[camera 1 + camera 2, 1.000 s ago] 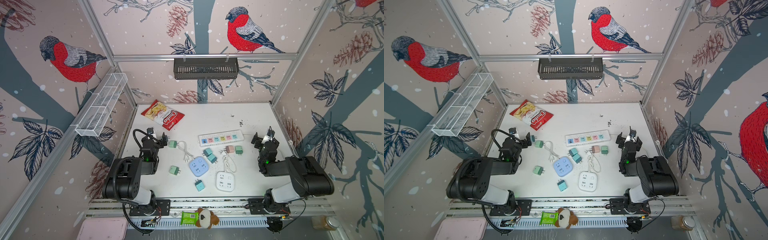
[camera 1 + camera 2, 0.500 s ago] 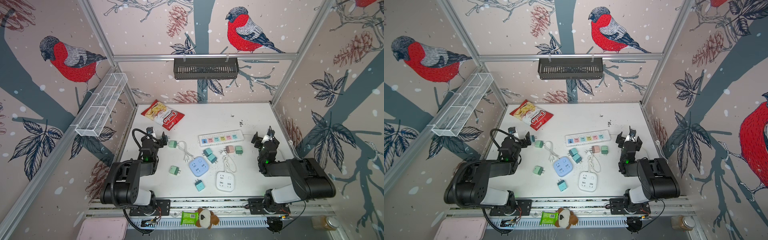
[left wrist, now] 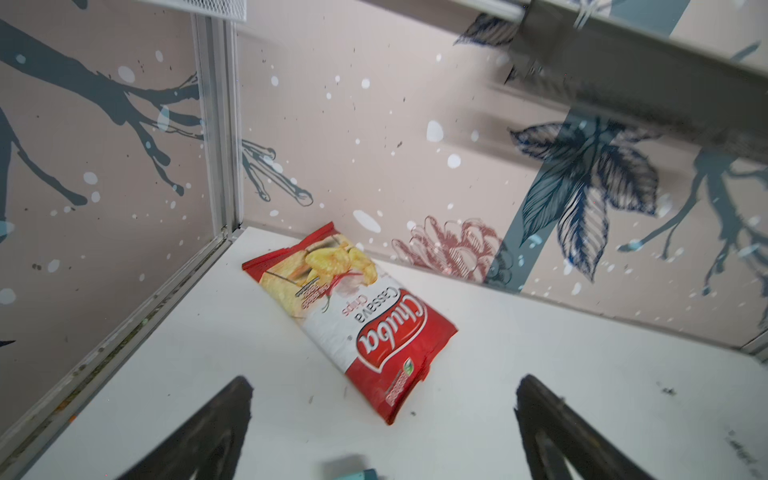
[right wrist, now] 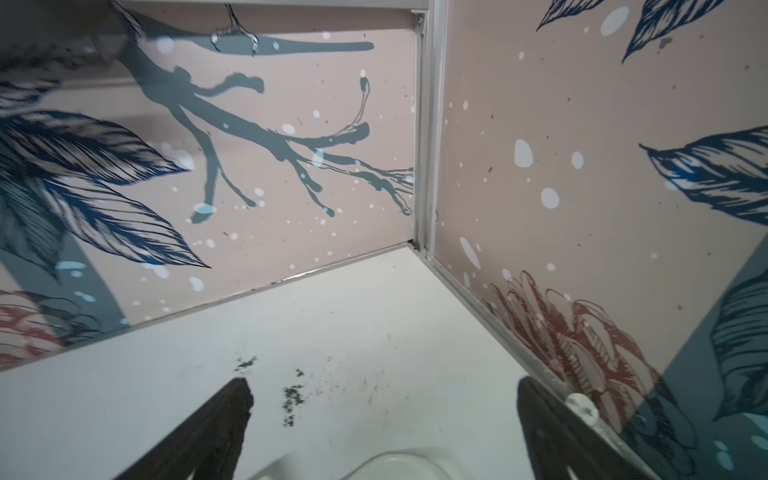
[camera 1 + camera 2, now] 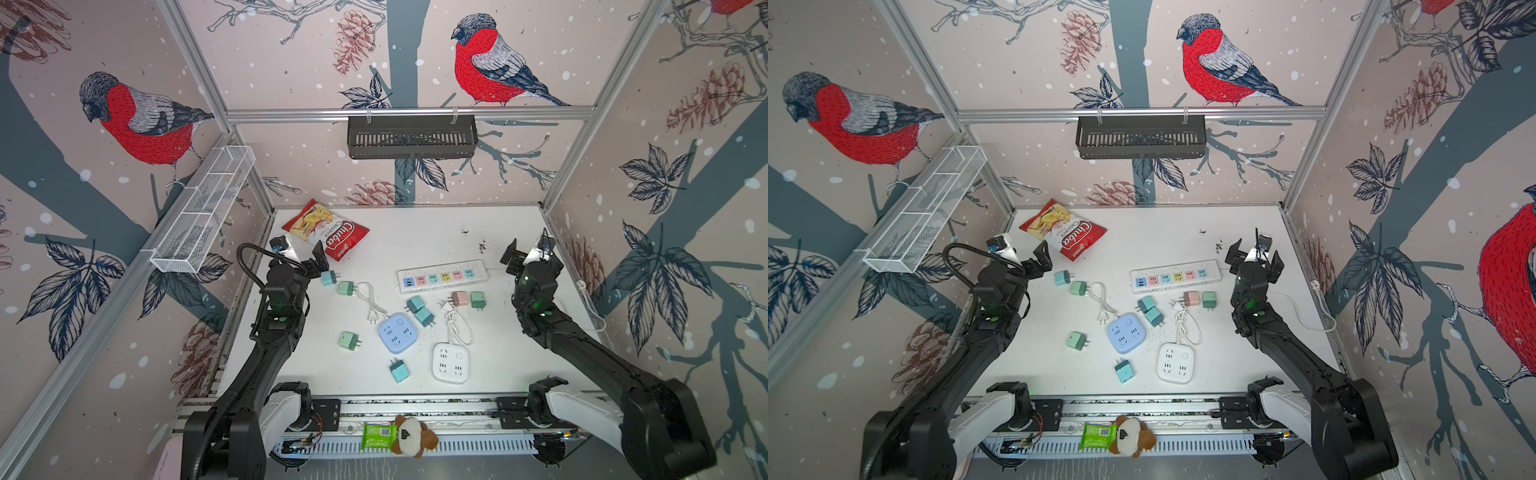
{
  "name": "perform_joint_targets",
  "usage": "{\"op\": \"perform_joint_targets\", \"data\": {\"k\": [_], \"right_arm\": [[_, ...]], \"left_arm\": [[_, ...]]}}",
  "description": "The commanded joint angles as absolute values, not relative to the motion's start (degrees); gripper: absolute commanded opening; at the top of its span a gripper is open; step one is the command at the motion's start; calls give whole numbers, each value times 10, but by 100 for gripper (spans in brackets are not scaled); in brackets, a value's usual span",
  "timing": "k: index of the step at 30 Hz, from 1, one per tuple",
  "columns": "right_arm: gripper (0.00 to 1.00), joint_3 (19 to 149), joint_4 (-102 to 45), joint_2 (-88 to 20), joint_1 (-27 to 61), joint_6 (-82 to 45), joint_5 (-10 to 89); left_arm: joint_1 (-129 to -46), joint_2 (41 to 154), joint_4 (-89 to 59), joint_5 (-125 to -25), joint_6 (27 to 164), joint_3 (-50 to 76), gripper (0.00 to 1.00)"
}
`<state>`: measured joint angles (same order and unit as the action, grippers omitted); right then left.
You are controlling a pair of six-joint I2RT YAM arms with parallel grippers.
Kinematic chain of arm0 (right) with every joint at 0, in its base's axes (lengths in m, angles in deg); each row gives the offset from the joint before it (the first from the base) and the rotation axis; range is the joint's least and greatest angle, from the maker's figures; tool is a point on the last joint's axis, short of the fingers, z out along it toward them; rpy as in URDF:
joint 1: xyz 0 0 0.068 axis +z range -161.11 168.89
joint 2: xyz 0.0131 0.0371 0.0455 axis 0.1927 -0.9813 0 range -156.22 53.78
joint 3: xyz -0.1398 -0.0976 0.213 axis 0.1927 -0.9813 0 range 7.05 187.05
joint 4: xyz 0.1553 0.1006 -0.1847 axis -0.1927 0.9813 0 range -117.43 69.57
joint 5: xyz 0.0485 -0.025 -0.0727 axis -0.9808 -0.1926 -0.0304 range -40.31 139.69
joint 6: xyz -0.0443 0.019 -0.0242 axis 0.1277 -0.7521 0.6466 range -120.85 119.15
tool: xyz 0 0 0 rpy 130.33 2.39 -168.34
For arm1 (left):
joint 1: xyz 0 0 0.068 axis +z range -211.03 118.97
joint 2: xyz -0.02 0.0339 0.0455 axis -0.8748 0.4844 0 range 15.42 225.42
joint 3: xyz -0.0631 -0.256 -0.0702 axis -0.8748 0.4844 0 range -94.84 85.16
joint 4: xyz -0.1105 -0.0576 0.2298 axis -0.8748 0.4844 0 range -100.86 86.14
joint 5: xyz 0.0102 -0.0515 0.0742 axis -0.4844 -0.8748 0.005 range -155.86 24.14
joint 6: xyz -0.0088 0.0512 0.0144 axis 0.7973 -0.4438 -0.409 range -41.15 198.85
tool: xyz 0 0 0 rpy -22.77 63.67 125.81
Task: Insert the plug
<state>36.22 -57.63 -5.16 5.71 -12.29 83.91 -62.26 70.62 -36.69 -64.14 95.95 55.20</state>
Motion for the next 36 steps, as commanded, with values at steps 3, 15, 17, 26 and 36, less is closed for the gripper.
{"op": "perform_joint_targets", "data": {"k": [3,15,17,26,36], "right_arm": [[100,345,-440,45,58,-305,708],[100,274,-365,118,37,-359,630],[100,280,-372,74,37,-363,604],[81,311,-413,-95,-13,-362,480],[79,317,-455,-148,-36,-369,438]], "left_arm": [[-620,666,-215,-633,1064,543,99],[-603,522,-255,-645,1156,668,98],[-603,521,-261,-695,1184,671,98],[-710,592,-294,-750,1155,629,98],[-857,754,-314,-693,1140,551,98]]}}
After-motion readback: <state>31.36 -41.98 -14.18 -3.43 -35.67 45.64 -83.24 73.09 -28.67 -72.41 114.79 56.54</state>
